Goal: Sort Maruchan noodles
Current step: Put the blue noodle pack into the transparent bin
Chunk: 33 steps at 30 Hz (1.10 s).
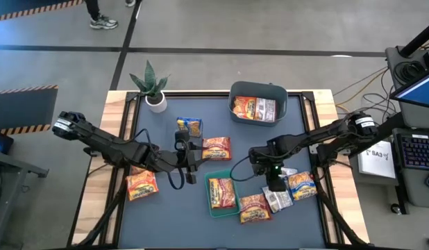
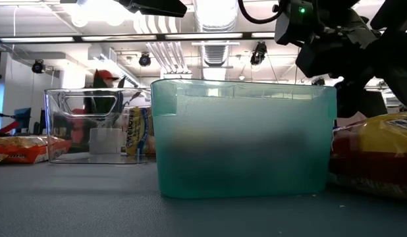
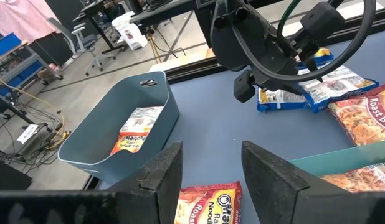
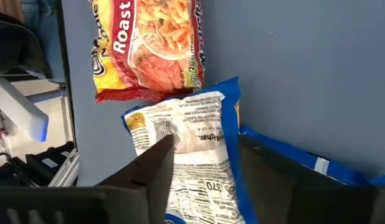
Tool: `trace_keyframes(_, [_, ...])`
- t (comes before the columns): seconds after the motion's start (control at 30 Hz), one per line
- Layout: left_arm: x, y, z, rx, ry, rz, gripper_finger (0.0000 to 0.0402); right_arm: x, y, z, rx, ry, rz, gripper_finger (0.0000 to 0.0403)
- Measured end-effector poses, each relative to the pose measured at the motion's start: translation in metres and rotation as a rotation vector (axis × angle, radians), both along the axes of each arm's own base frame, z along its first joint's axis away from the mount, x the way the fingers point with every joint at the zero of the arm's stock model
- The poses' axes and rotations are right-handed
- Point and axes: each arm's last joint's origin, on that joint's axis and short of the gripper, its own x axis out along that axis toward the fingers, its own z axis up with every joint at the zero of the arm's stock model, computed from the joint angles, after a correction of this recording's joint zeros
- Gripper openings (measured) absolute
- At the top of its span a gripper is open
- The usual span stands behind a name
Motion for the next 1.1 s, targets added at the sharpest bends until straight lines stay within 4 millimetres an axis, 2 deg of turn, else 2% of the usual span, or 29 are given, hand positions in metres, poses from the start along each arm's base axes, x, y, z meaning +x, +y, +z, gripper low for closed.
trace_keyframes(0.23, [0.0,0.0,0.0,0.002,0.001,-0.001,0.0146,0.003,-0.002,-0.007,-0.049,0.054,-0.052,0.0254])
trace_keyframes(0.4, [0.0,0.0,0.0,0.008,0.003,-0.003,0.0146,0.008,0.005,-0.018,-0.066,0.077,0.064,0.0285])
trace_keyframes(0.57, [0.0,0.0,0.0,0.009,0.003,-0.003,0.0146,0.013,0.01,-0.032,-0.052,0.151,0.173,0.0284])
trace_keyframes(0.87, [0.0,0.0,0.0,0.013,0.007,-0.004,0.0146,0.021,0.014,-0.048,0.092,0.179,0.249,0.0255])
trace_keyframes(1.1, [0.0,0.0,0.0,0.013,0.007,-0.004,0.0146,0.021,0.016,-0.052,0.165,0.178,0.273,0.0244])
